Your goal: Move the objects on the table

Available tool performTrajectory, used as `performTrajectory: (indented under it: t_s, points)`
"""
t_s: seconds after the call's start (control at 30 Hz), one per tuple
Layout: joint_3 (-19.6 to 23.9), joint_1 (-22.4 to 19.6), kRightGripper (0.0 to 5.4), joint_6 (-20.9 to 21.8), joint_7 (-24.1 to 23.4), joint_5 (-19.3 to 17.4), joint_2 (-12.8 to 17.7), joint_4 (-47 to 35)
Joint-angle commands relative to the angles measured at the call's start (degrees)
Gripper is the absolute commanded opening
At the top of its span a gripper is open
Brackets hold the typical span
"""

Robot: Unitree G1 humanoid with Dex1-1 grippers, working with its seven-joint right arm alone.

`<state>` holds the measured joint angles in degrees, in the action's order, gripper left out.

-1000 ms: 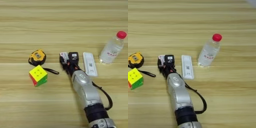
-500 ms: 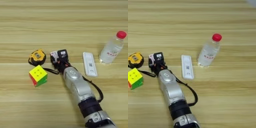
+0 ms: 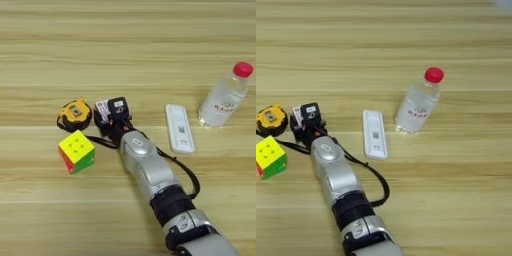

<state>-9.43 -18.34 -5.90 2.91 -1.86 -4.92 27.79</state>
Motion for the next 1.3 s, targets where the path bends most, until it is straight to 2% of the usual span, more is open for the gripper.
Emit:
performTrajectory:
  t_s: [0.03, 0.23, 0.37, 0.57, 0.77, 0.9, 1.07, 1.3]
  points:
    - [-0.3, -1.3, 3.35, 0.7, -0.9, 0.7, -2.7, -2.0]
    - [-1.3, 0.0, 4.22, 1.1, -2.3, 2.8, -1.9, -6.9]
    - [-1.4, 1.1, 4.60, 0.8, -3.7, 4.0, -1.2, -11.7]
    - [0.3, 0.7, 5.29, -0.6, -5.1, 4.7, 0.2, -17.2]
    - [2.5, 1.3, 5.38, -3.0, -5.3, 4.5, 1.4, -24.4]
    - [4.3, 4.5, 5.38, -5.0, -5.3, 4.6, 3.0, -31.3]
    - [6.8, 11.0, 5.38, -7.0, -5.2, 4.7, 5.2, -38.7]
    - [8.8, 18.0, 5.38, -9.2, -5.2, 3.7, 5.3, -44.2]
